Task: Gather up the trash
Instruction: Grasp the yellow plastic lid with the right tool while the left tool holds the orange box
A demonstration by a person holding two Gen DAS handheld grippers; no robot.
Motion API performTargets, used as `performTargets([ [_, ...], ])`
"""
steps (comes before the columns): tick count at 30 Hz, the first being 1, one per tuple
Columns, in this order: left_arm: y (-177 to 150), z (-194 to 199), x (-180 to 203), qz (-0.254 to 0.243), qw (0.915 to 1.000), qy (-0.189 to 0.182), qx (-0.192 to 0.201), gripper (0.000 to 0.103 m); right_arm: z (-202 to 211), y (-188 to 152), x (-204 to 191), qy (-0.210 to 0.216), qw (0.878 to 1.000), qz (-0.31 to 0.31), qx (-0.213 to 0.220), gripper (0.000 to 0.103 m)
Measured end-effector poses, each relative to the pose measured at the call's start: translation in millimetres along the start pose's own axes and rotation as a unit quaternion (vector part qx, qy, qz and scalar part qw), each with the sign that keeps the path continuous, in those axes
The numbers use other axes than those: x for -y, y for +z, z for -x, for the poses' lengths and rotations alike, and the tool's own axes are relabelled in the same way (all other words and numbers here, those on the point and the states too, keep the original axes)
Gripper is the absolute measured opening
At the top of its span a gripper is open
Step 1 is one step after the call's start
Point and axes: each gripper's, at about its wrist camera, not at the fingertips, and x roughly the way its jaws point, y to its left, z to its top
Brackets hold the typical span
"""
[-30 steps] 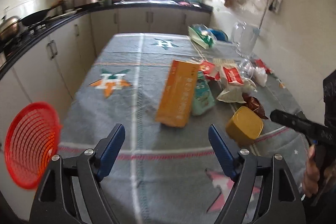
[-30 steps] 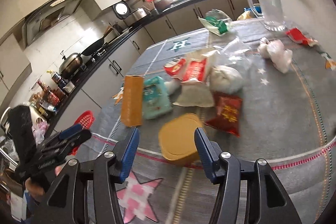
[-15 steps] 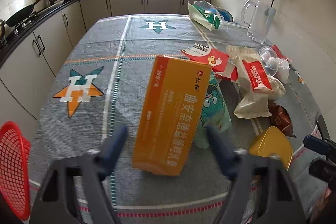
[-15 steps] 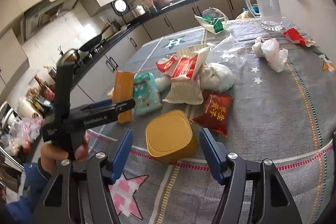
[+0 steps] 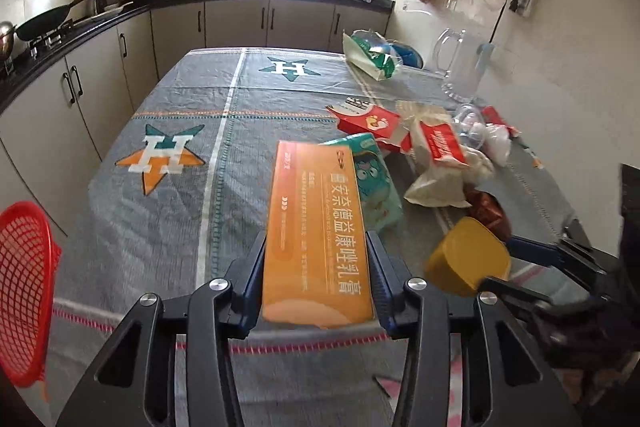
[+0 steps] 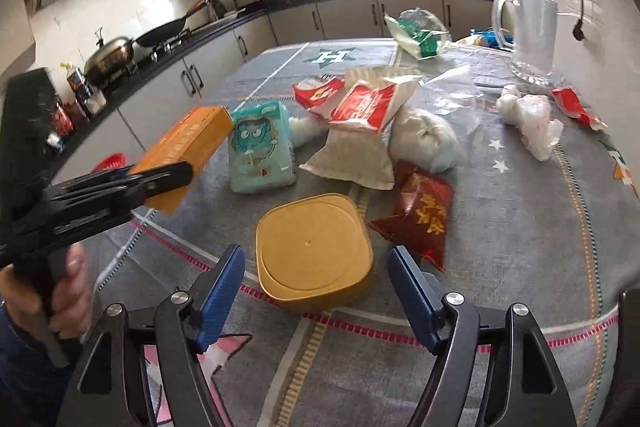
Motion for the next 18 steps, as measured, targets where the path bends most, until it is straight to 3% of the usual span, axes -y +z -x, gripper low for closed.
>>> performTargets([
  [6, -13, 2, 0, 0.004, 0.9999, -0.007, -0.011, 0.044, -16, -2, -8, -0.020, 0.999, 0.024, -0.015, 0.079],
  [7, -14, 2, -1, 0.004, 0.9999, -0.007, -0.014, 0.044, -17, -3, -11, -0.025, 0.999, 0.028, -0.017, 0.072],
  [9, -17, -1, 0, 0.000, 0.9998, -0.005, -0.021, 0.044, -17, -5, -12, -0.033, 0.999, 0.032, -0.015, 0.072],
  [18, -12, -23, -1, 0.007, 0.9986, 0.013, -0.050, 0.050, -4, -9, -6, -0.016, 1.000, 0.010, -0.009, 0.071],
])
